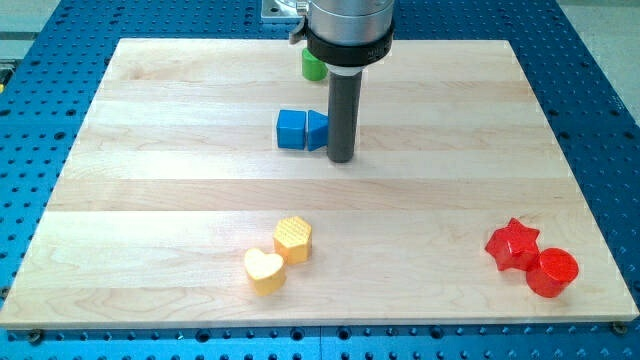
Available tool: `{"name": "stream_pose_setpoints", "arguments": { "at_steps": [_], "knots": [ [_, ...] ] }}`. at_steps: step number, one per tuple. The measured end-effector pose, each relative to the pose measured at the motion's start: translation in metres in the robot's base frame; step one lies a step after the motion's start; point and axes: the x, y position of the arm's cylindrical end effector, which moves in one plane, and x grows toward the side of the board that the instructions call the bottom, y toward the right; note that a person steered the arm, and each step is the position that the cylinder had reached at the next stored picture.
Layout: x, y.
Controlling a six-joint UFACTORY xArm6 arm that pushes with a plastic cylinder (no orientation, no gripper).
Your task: Push the red star above the red circle
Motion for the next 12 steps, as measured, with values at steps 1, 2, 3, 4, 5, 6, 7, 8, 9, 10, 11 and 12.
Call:
{"name": "stream_pose_setpoints", "arguments": {
  "at_steps": [1, 2, 3, 4, 5, 6, 7, 8, 9, 10, 11, 12],
  "knots": [
    [0.000, 0.000],
    [0.000, 0.007],
    [0.000, 0.007],
    [0.000, 0.006],
    [0.000, 0.003],
    [0.003, 0.003],
    [0.012, 0.005],
    [0.012, 0.007],
    [0.012, 0.016],
    [0.009, 0.019],
    [0.009, 0.031],
    [0.008, 0.031]
  ]
}}
